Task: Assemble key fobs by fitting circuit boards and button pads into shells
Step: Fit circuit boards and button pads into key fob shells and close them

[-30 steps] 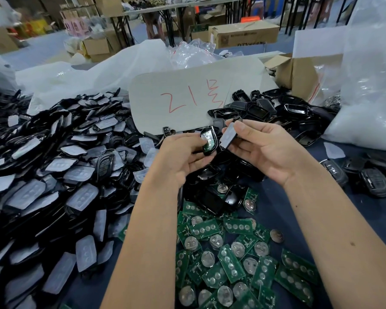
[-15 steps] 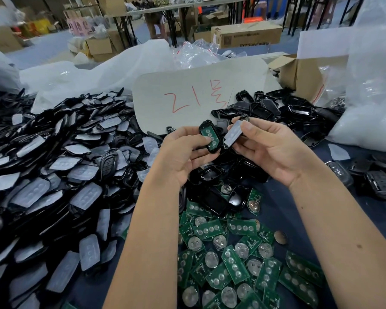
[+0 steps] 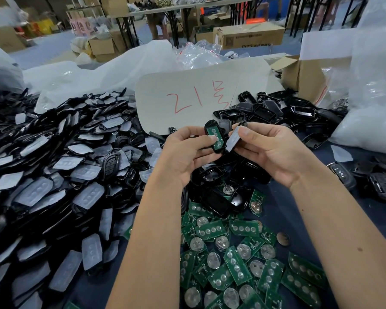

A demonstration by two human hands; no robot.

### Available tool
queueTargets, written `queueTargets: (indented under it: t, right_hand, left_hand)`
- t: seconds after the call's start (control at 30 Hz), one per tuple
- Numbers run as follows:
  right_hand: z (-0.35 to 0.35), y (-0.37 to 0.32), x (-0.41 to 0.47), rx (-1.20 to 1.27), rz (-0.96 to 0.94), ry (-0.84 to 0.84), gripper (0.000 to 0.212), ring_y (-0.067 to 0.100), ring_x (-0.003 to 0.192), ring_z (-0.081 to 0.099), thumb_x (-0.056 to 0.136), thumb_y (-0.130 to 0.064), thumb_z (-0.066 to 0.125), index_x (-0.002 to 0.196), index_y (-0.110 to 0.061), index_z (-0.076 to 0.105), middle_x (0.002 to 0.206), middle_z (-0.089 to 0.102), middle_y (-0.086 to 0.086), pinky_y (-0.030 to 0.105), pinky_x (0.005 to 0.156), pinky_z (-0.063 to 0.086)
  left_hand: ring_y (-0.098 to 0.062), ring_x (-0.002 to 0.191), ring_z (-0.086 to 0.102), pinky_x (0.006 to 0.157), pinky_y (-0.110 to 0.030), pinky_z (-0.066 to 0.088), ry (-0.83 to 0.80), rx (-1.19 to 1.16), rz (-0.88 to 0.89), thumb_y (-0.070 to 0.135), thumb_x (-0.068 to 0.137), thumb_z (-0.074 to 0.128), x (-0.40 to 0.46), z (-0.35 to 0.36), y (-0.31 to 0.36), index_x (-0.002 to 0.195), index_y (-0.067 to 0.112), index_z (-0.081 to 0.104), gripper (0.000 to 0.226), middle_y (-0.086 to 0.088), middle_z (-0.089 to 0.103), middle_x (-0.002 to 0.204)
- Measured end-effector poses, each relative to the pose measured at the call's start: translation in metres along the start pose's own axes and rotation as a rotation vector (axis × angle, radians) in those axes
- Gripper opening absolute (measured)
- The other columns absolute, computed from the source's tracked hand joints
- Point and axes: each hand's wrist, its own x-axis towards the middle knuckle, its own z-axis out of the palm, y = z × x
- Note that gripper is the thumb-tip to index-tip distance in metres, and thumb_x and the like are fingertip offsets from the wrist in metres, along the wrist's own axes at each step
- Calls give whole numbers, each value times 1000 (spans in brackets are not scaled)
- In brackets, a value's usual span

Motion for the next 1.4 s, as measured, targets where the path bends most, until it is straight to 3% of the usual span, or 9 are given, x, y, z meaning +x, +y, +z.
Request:
queueTargets:
  t: [0.17, 0.27, 0.67, 0.83, 0.9, 1.03, 1.2, 1.33, 1.4]
  right_hand:
    - [2, 1, 1, -52, -45, 93, 37, 22, 91, 78, 67, -23, 84, 98, -3, 79, 98, 80, 14, 29, 77, 62]
    - [4, 2, 1, -77, -67, 150, 36, 20, 86, 78, 61, -26, 88, 90, -8, 80, 94, 81, 12, 28, 74, 63]
    - [5, 3, -3, -133, -139, 248, 16, 23, 79, 79, 58, -25, 91, 72, -19, 85, 84, 80, 12, 28, 68, 63]
    - [6, 2, -3, -144, -177, 268, 13, 18, 71, 78, 58, -25, 92, 69, -26, 84, 78, 79, 8, 25, 63, 62]
    - [5, 3, -2, -171, -189, 297, 14, 19, 70, 78, 58, -28, 93, 67, -27, 83, 76, 79, 7, 27, 62, 62]
    - [2, 8, 2, -296, -210, 370, 22, 23, 72, 78, 68, -29, 97, 71, -15, 80, 77, 79, 9, 31, 65, 64]
    - [-9, 1, 2, -447, -180, 250, 37, 24, 78, 77, 77, -39, 90, 100, -13, 78, 89, 79, 9, 31, 67, 63]
    - [-18, -5, -1, -591, -236, 47, 37, 19, 87, 76, 88, -10, 82, 117, -33, 77, 107, 77, 4, 27, 70, 61]
    - [-18, -4, -1, -619, -241, -3, 39, 16, 80, 76, 86, -4, 82, 112, -32, 80, 98, 80, 4, 24, 71, 59]
  left_hand:
    - [-26, 80, 71, 65, -26, 61, 41, 125, 65, 4, 80, 86, -4, 6, 1, 96, -1, 72, 21, -29, 74, 102]
    - [-21, 71, 73, 64, -27, 61, 52, 216, 145, 4, 79, 87, -5, 14, 0, 93, -4, 75, 20, -20, 75, 85]
    - [-13, 73, 75, 78, -40, 64, 43, 663, 431, 11, 83, 84, -5, 35, -5, 80, 21, 80, 11, 4, 77, 73]
    - [1, 72, 71, 71, -14, 55, 6, 773, 531, 12, 74, 89, -7, 38, -5, 78, 28, 78, 20, 14, 75, 75]
    - [-1, 71, 71, 69, -13, 54, 6, 827, 557, 14, 68, 93, -6, 39, -7, 78, 30, 76, 26, 14, 74, 76]
    - [1, 67, 67, 68, -14, 55, 43, 822, 567, 11, 69, 92, -4, 39, -10, 83, 26, 80, 24, 12, 72, 73]
    - [6, 64, 68, 65, -9, 53, 39, 785, 541, 4, 72, 89, -5, 30, -6, 75, 42, 75, 41, 23, 72, 66]
    - [-2, 70, 72, 73, -19, 59, 18, 837, 548, -1, 71, 88, -4, 22, -3, 87, 30, 82, 35, 14, 76, 74]
    - [-4, 72, 73, 75, -22, 60, -7, 854, 547, -2, 71, 88, -4, 21, -2, 82, 37, 78, 42, 15, 76, 76]
